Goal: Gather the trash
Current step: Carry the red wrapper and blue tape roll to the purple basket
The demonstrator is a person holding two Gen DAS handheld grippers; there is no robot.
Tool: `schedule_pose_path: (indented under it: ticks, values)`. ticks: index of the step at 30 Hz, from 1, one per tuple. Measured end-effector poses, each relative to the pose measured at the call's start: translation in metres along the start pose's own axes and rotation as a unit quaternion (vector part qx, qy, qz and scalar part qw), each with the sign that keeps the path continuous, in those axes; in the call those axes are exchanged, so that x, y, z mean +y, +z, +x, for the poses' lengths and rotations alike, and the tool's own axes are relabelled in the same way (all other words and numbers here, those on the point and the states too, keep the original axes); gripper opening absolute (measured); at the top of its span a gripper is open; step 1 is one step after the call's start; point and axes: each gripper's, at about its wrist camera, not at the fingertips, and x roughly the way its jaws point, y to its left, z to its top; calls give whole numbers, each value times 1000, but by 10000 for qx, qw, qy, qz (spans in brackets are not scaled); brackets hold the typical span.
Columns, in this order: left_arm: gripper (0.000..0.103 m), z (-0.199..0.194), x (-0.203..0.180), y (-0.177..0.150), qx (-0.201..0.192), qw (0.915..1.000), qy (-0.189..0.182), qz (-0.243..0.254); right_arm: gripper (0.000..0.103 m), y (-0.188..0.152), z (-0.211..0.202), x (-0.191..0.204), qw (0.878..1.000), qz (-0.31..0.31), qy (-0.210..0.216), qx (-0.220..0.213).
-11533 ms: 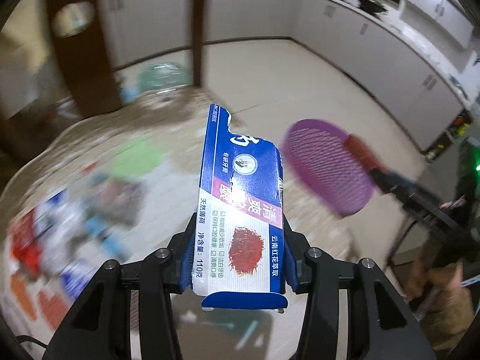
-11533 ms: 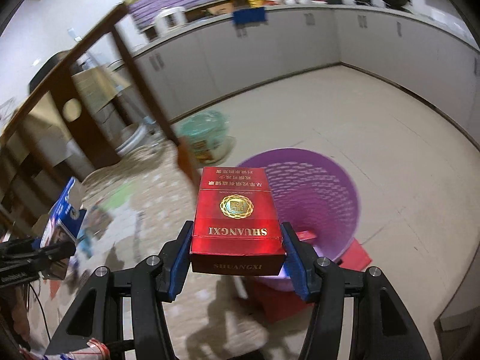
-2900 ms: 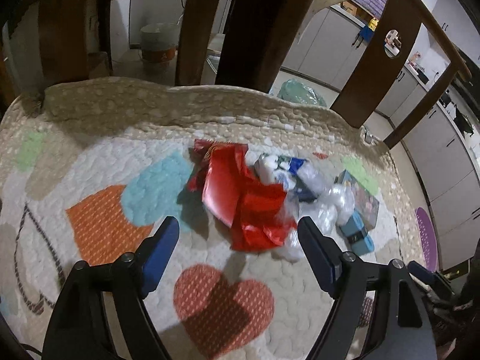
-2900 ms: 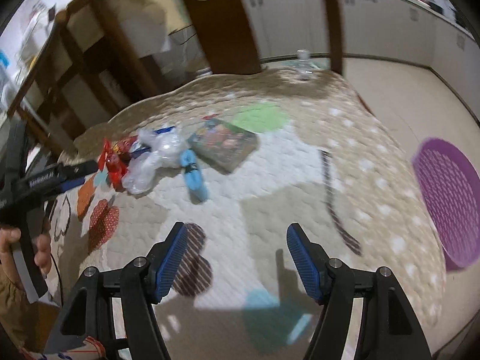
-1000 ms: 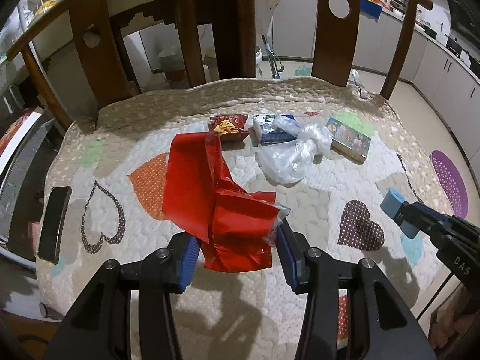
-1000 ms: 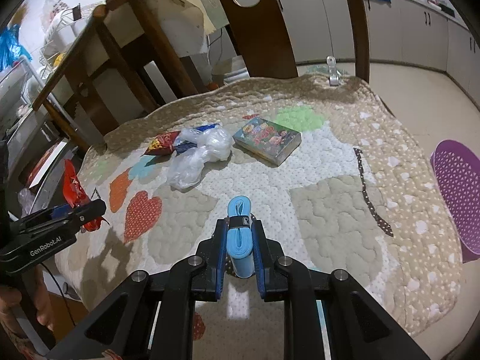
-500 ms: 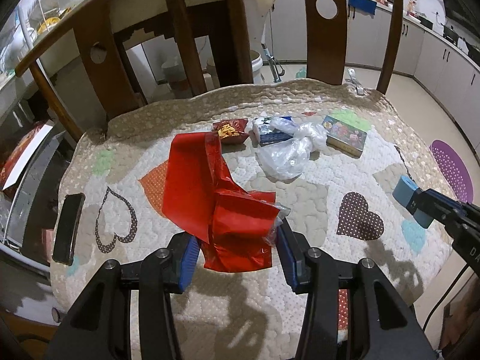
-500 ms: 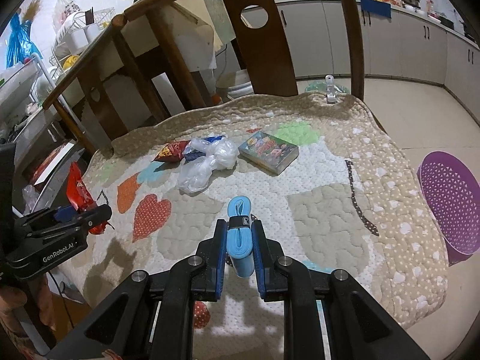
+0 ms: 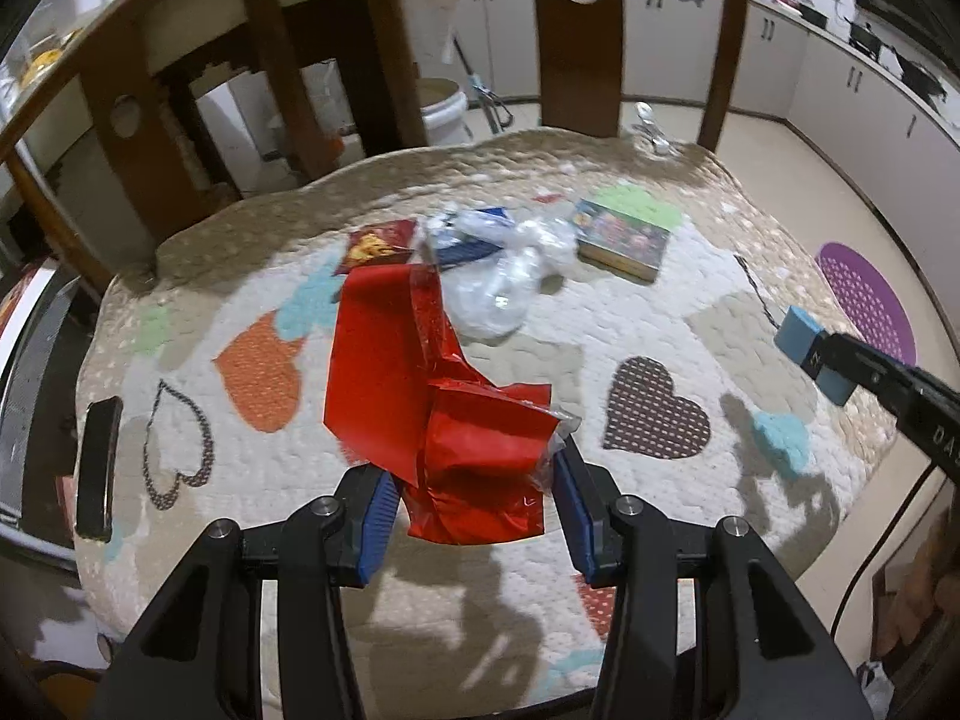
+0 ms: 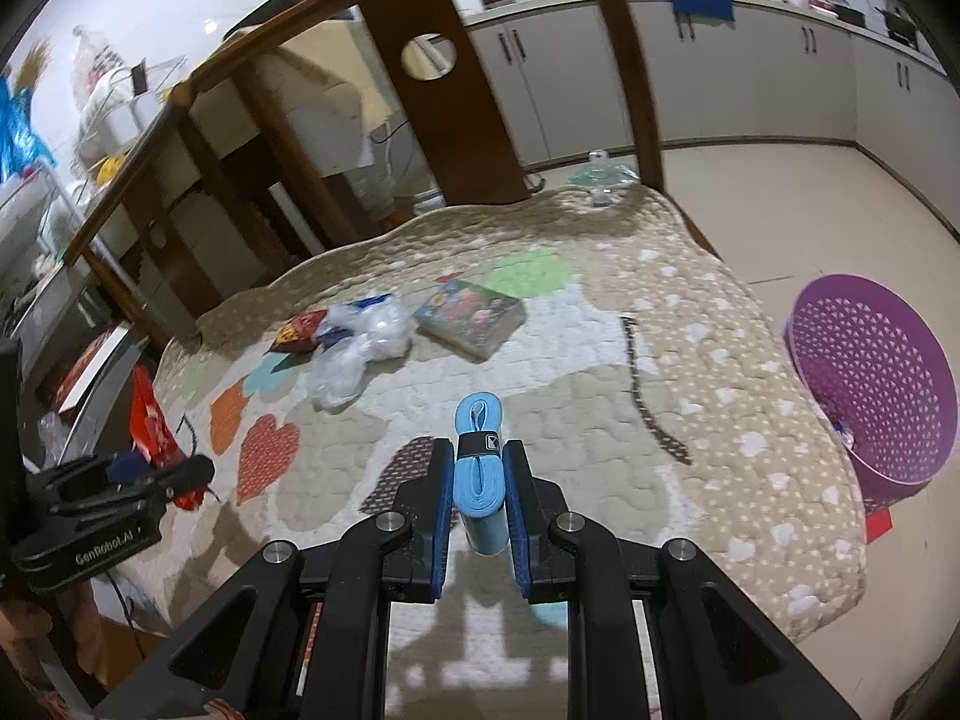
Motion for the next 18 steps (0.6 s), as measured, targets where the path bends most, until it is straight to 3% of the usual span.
schedule_pose_path:
  ticks: [18]
  values:
    - [46,24,-112,34,106,9941,-101,1074,18,11,-24,-106,9954,842,-361,-289]
